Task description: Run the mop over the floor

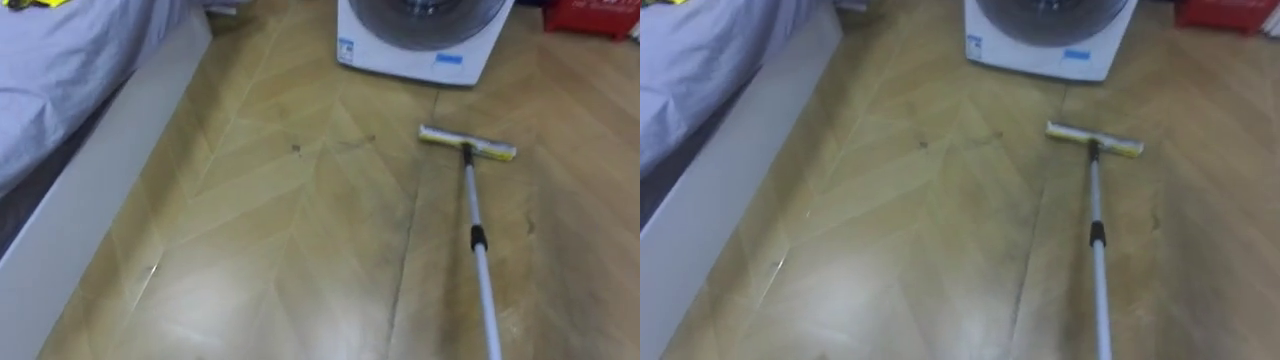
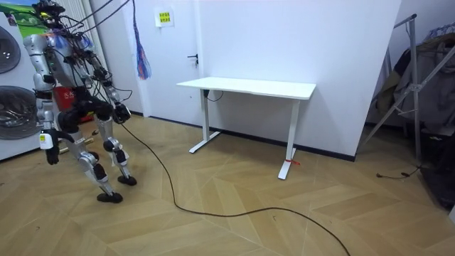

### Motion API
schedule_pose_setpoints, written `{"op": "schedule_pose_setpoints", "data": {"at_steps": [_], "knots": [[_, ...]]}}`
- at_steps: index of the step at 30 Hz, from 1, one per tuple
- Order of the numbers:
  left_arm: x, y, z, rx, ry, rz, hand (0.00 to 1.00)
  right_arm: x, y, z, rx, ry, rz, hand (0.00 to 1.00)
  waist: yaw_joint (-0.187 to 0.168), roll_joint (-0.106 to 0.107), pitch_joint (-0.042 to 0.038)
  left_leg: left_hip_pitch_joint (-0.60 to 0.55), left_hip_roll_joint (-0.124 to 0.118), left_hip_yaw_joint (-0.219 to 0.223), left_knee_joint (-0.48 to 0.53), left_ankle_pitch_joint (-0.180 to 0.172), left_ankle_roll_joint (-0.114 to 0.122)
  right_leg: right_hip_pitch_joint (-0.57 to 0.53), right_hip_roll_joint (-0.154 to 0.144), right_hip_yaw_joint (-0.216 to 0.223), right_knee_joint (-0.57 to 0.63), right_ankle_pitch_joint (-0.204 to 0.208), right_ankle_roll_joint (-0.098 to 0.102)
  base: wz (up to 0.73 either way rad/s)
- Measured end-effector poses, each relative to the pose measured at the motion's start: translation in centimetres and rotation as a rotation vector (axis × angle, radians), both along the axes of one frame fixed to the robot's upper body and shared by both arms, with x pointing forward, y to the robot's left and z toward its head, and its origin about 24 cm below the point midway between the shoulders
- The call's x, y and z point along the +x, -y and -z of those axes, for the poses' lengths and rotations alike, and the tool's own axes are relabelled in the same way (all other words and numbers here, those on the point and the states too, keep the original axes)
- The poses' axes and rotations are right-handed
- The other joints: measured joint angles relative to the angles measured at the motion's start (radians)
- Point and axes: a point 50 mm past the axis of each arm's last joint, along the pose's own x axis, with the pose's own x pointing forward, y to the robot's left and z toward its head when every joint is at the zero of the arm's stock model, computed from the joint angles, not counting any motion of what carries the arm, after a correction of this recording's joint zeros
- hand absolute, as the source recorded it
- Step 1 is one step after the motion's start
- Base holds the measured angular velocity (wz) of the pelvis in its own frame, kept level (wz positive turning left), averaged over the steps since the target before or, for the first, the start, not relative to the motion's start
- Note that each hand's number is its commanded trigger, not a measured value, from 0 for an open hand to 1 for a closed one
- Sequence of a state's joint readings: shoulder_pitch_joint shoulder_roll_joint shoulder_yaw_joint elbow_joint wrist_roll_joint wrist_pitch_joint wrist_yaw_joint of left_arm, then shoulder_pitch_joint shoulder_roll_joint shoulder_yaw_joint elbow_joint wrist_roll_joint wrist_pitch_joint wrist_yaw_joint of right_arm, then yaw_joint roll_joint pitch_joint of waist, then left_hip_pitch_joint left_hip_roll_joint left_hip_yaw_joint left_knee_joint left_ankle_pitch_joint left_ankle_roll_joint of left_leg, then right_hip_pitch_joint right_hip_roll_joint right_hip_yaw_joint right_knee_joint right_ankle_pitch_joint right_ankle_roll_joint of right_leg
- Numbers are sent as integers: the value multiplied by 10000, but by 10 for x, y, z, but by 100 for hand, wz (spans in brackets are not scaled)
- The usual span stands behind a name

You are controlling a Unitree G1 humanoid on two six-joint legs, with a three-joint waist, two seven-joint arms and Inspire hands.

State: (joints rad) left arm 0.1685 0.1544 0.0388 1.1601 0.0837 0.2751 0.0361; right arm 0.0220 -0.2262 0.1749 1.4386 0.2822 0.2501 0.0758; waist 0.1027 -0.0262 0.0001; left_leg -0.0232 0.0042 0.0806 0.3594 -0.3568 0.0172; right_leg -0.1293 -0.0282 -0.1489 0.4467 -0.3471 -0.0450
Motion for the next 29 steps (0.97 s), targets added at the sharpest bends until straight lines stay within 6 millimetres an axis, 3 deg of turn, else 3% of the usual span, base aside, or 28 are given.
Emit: {"op": "schedule_pose_setpoints", "data": {"at_steps": [3,5,7,9,10,11,12,13,15,16,17,18,20,22,29], "knots": [[-10,-1,0,73,-518,115,0,-6,-6,1,130,-456,-349,100,-251,-179,-1,595,51,-61,-240,6,-10,721,89,-220,-399,70,21,-4],[-12,-1,-1,146,-687,233,0,-12,-16,4,411,-648,-445,100,-365,-306,5,1024,135,-153,-550,146,-94,1426,317,-189,-1222,364,27,2],[-10,1,0,90,-671,245,0,-13,-19,4,504,-639,-531,100,-450,-284,20,1306,203,-194,-756,162,-96,1811,449,-111,-1748,579,-2,-4],[-10,3,0,67,-741,245,0,-11,-19,5,518,-636,-644,100,-458,-305,55,1256,148,-202,-408,197,-102,2175,405,279,-2126,762,-19,-11],[-10,3,0,75,-721,170,0,-6,-21,5,570,-471,-774,100,-563,-591,158,701,-35,-239,378,212,-99,2434,159,1132,-2445,828,36,34],[-5,7,0,-19,-538,151,0,-6,-17,4,493,-425,-782,100,-894,-568,96,115,-185,-443,-366,426,-200,2402,66,1613,-2435,857,91,58],[-1,8,0,-34,-371,184,0,-7,-17,4,484,-429,-749,100,-992,-467,98,-97,-191,-260,-484,639,233,2349,-14,1789,-2393,824,142,49],[-2,9,0,-29,-341,179,0,-14,-17,4,495,-647,-532,100,-914,-497,8,103,-227,110,-623,916,251,2282,-112,1730,-2398,913,398,-9],[-7,6,-1,80,-434,102,0,-13,-18,4,646,-646,-379,100,-626,-344,53,483,-216,163,-767,973,291,2342,-102,1178,-2452,923,540,-73],[-11,2,-2,233,-570,60,0,-7,-18,4,724,-468,-517,100,-424,-320,62,751,-193,-427,-895,970,294,2239,81,1150,-2820,1010,475,-108],[-16,1,-2,286,-734,-68,0,-3,-17,4,698,-370,-781,100,-448,-238,66,888,-132,-860,-988,987,249,2307,201,1007,-3101,1525,302,-93],[-17,0,-2,291,-765,-112,0,-2,-17,4,677,-348,-879,100,-472,-226,45,962,-124,-870,-1080,1018,199,2405,211,897,-3132,1588,283,-30],[-6,2,-1,261,-394,-107,0,-2,-16,4,638,-366,-1063,100,-784,-205,93,1185,-151,-810,-1383,1040,164,2515,262,651,-3089,1579,269,27],[1,3,-1,222,-151,-50,0,-4,-16,4,685,-479,-1168,100,-751,-183,91,1388,-113,-758,-1599,1067,130,2562,321,651,-3092,1572,259,3],[-3,3,-1,234,-319,-75,0,-11,-17,4,722,-614,-1106,100,-755,-196,111,1561,-169,-895,-1626,1066,131,2741,321,380,-3092,1550,251,7]]}}
